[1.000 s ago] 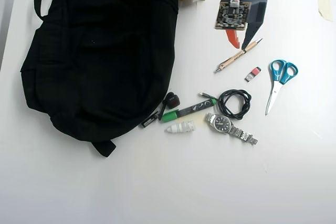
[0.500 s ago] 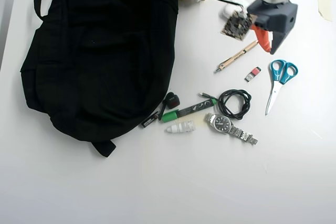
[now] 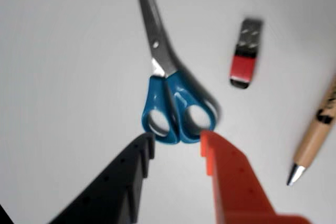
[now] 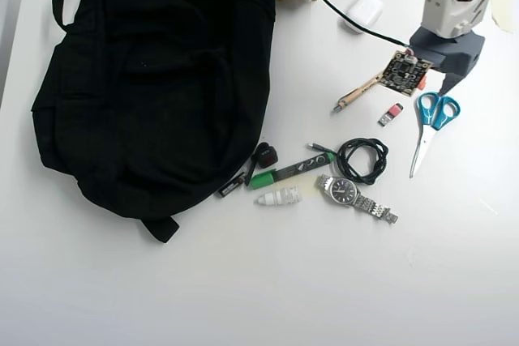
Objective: Put the usb stick into the black bag
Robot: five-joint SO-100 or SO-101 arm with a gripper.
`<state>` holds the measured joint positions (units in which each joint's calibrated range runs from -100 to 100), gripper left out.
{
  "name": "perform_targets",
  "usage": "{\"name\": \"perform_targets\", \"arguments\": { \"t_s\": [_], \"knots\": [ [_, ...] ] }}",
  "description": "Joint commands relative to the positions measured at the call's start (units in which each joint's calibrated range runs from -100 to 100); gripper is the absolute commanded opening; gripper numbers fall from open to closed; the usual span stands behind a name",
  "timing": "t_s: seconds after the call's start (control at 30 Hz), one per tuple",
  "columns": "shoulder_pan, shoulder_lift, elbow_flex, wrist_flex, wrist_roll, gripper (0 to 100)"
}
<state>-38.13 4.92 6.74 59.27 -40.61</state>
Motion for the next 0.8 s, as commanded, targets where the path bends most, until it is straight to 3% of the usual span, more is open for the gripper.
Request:
{"name": "perform_targets", "arguments": {
  "t_s": [0.0, 0.23, 0.63, 0.77],
  "knots": [
    [-0.32, 2.55, -3.33, -0.27, 0.76, 15],
    [0.73, 6.78, -3.33, -0.96, 4.06, 17],
    [2.75, 6.7, -3.24, 2.58, 4.06, 18],
    [2.75, 6.78, -2.97, 2.49, 4.11, 28]
  ]
}}
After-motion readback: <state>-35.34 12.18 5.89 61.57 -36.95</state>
